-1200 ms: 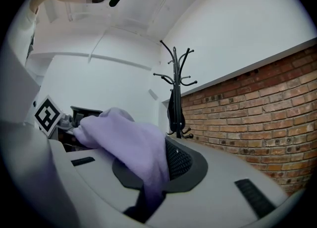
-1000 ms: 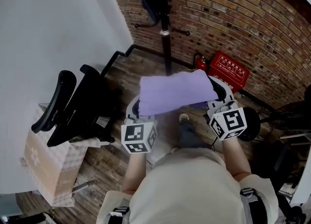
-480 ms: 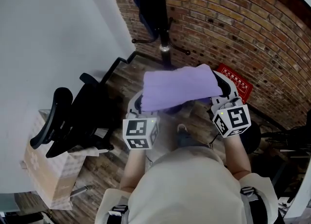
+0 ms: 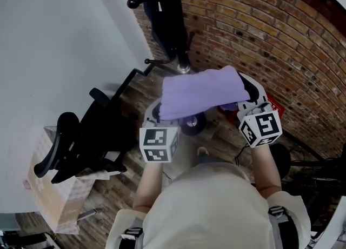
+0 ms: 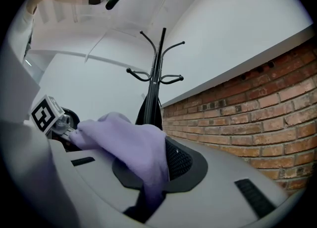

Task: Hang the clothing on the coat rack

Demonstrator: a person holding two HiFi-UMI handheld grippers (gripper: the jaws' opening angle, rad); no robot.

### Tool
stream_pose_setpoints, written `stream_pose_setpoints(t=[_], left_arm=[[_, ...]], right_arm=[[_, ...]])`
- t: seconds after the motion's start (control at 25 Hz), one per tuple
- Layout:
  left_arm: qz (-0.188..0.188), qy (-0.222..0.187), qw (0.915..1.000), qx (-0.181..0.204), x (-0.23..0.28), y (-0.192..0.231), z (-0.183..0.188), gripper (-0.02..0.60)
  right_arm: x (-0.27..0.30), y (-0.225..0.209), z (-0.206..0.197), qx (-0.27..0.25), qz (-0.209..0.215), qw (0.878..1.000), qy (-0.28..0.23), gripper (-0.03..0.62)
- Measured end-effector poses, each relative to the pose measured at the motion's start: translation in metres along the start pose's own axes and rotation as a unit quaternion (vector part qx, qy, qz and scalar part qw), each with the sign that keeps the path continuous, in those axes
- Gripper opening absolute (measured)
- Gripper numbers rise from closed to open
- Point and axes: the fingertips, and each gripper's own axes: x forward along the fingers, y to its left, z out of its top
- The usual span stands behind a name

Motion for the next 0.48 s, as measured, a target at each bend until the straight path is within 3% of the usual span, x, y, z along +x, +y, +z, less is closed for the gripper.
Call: stream_pose_setpoints(t=[0.48], left_arm=[[0.014,0.033,0.9989,0.031,0.061,0.012,0.01,0.094]], right_arm=[[0.072,-0.044,-0.015,0.003,0.021,1.0,0.004,0.025]])
